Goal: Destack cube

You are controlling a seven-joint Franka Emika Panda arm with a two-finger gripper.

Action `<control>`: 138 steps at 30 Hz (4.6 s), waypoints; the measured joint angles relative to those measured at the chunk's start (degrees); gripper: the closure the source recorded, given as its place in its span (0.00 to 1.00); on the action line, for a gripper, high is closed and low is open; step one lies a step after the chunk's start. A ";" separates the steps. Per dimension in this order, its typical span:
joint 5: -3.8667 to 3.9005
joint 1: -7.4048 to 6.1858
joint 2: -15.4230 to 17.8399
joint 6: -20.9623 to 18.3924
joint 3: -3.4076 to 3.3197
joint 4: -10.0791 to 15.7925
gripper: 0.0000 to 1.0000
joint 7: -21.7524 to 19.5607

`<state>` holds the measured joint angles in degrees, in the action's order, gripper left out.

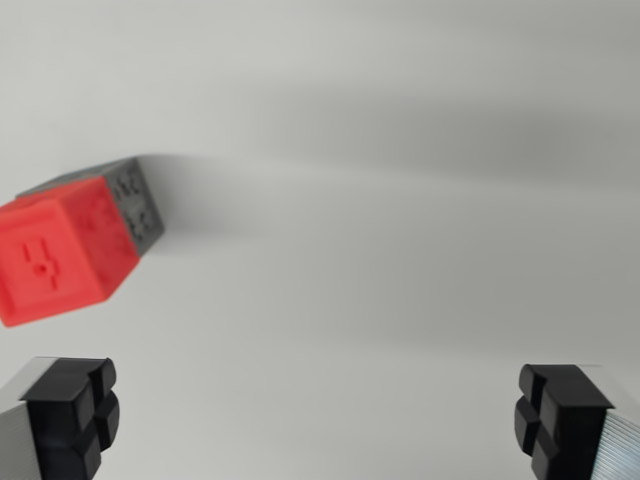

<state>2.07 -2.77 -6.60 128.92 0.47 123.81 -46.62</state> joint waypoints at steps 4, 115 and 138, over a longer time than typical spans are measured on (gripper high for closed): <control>-0.04 -0.61 -0.37 1.60 0.67 1.14 0.00 0.35; 2.13 -8.71 -16.73 24.20 4.60 6.26 1.00 1.52; 1.24 -8.48 -11.31 19.40 5.06 6.74 1.00 2.09</control>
<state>3.31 -11.25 -17.91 148.32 5.53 130.55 -44.53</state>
